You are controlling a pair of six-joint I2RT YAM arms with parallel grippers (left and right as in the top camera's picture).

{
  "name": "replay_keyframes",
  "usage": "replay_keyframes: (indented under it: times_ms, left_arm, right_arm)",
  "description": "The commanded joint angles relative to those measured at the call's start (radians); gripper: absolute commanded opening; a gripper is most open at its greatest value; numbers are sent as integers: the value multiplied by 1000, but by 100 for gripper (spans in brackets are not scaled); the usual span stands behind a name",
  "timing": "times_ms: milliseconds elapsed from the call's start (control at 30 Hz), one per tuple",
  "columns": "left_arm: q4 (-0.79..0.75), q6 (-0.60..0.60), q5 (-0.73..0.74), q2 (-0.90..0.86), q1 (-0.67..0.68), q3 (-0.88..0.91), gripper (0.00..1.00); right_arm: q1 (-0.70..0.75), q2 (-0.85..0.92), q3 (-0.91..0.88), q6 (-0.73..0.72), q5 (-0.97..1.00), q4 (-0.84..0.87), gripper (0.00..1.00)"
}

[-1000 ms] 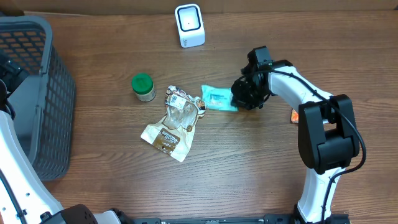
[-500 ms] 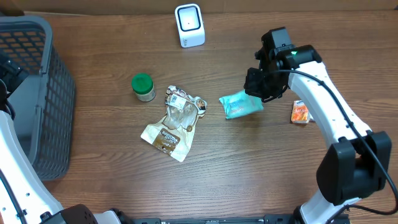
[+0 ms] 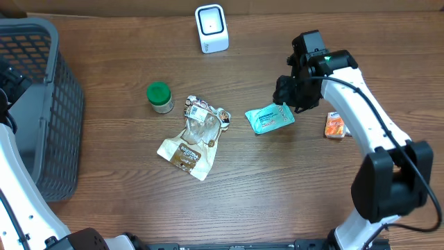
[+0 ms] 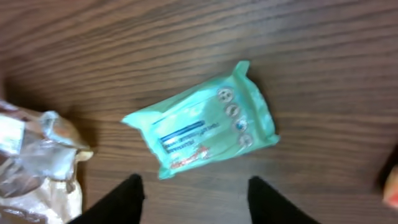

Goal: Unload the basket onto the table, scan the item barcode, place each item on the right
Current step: 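Move the right gripper left over the teal tissue packet, then grasp the teal tissue packet with the right gripper and lift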

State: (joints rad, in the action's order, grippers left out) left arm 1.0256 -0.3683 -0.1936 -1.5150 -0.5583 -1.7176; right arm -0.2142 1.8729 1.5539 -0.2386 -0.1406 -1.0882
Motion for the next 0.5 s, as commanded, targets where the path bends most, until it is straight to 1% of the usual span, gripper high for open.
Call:
replay_keyframes:
  times_ms: [0,67,233,300,467]
  left_arm:
    - [-1,-21,4,-4,-4,-19,100]
    - [-1,-21,4,-4,-4,-19,100]
    - [-1,-21,4,-4,-4,-19,100]
    - [-1,-21,4,-5,-4,-19,100]
    - [-1,-21,4,-4,-4,-19,100]
  right_arm:
    - [50,75,-5,139,-56,11,61]
    - [73,111,-5,187,-92,13,63]
    - [130,176,-5,220,-122,4,63]
    - [152,201,-5,258,-179,4,62]
    - [159,232,-38,297,-220,30,61]
